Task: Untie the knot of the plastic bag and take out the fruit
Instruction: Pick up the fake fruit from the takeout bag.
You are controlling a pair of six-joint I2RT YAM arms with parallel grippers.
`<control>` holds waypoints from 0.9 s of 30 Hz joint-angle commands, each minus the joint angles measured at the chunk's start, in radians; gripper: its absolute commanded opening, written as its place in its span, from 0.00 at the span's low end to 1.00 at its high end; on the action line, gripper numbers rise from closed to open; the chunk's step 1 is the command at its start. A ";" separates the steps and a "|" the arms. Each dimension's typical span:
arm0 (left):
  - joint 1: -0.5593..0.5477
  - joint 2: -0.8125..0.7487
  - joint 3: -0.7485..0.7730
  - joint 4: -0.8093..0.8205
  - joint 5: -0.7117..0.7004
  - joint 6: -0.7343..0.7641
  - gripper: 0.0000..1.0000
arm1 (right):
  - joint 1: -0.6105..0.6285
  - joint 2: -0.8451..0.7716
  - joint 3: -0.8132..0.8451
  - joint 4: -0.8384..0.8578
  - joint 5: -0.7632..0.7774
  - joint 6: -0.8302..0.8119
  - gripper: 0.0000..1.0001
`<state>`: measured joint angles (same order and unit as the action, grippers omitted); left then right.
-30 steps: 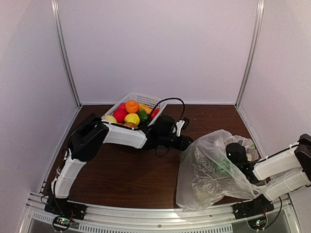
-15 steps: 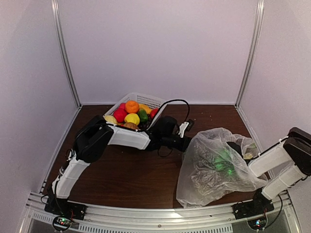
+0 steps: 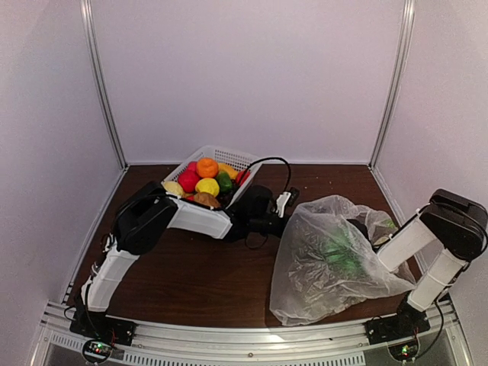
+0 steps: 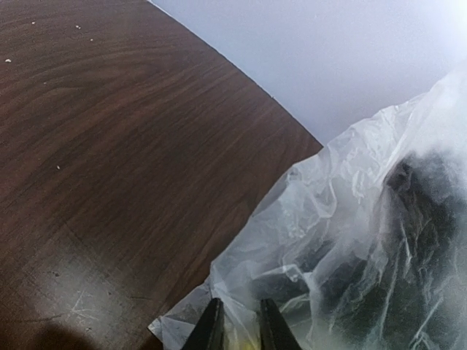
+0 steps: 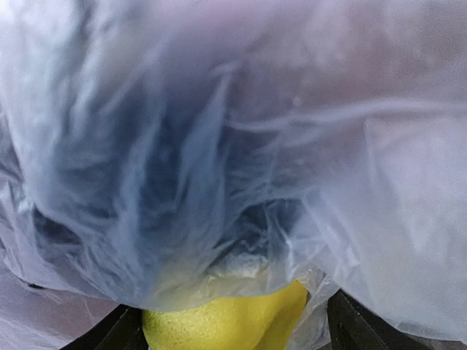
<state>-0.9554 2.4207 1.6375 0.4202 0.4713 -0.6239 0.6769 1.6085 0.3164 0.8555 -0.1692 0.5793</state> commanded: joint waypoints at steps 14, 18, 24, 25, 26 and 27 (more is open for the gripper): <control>-0.045 -0.081 -0.083 -0.006 -0.076 -0.030 0.13 | 0.009 0.087 0.054 0.058 -0.007 0.013 0.41; -0.028 -0.166 -0.142 -0.012 -0.133 -0.008 0.19 | 0.007 -0.011 0.027 -0.014 0.016 0.014 0.27; 0.001 -0.354 -0.309 0.000 -0.202 0.014 0.53 | 0.007 -0.221 -0.031 -0.177 0.065 0.006 0.23; 0.001 -0.390 -0.333 -0.003 -0.206 0.023 0.57 | 0.007 -0.254 -0.039 -0.203 0.067 0.004 0.23; 0.002 -0.422 -0.360 -0.005 -0.204 0.028 0.61 | 0.006 -0.288 -0.046 -0.229 0.068 0.000 0.23; 0.002 -0.453 -0.387 -0.001 -0.199 0.029 0.64 | 0.006 -0.319 -0.051 -0.255 0.068 -0.001 0.23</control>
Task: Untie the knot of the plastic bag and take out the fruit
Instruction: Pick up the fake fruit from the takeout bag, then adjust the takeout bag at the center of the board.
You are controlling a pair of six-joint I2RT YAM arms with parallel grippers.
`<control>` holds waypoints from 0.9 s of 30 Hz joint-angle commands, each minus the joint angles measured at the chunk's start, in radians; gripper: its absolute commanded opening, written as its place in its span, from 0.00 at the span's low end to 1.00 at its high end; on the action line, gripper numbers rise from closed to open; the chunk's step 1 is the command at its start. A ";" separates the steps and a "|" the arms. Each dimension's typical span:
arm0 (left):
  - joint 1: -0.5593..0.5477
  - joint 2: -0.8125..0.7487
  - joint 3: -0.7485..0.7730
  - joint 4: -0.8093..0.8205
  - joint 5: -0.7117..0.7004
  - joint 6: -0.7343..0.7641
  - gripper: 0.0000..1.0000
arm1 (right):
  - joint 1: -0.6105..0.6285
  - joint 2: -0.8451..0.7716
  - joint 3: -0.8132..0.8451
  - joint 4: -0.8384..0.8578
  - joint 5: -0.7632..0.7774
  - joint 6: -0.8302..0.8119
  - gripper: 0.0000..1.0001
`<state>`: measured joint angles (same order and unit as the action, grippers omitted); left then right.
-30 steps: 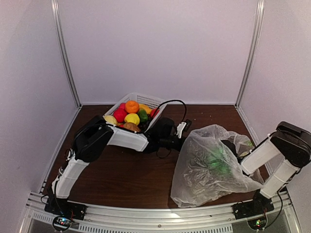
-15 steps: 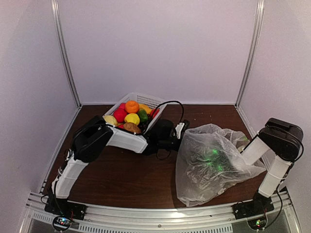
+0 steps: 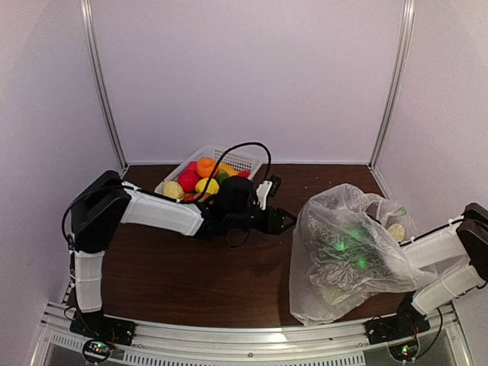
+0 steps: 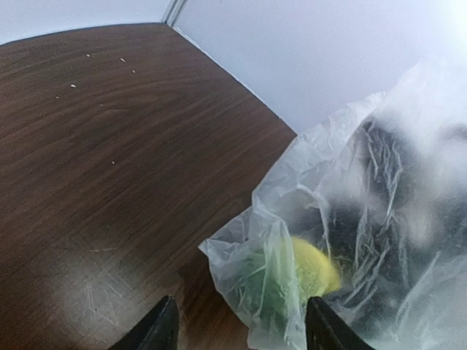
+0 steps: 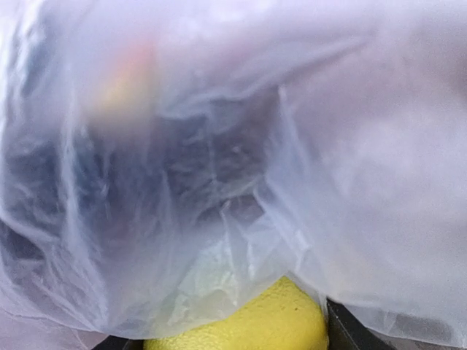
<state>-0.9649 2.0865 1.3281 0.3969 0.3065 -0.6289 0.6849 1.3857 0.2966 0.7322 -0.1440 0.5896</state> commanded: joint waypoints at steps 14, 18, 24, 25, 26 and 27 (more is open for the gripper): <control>-0.111 -0.426 -0.409 0.304 0.297 -0.012 0.75 | 0.008 -0.288 0.002 -0.264 0.019 -0.013 0.24; -0.160 -0.386 -0.408 0.414 0.305 -0.094 0.78 | 0.027 -0.267 0.030 -0.261 0.022 -0.013 0.24; -0.190 -0.290 -0.319 0.326 0.225 -0.098 0.81 | 0.057 -0.230 0.063 -0.248 0.026 -0.011 0.24; -0.190 -0.284 -0.312 0.314 0.211 -0.095 0.81 | 0.063 -0.228 0.067 -0.248 0.027 -0.011 0.24; -0.190 -0.278 -0.303 0.290 0.195 -0.093 0.81 | 0.068 -0.228 0.069 -0.249 0.030 -0.012 0.24; -0.190 -0.272 -0.293 0.269 0.175 -0.091 0.80 | 0.071 -0.226 0.072 -0.249 0.032 -0.014 0.24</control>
<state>-1.1561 1.7878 0.9871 0.7189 0.5533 -0.7109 0.7376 1.1526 0.3374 0.4816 -0.1257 0.5827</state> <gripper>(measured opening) 0.806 0.637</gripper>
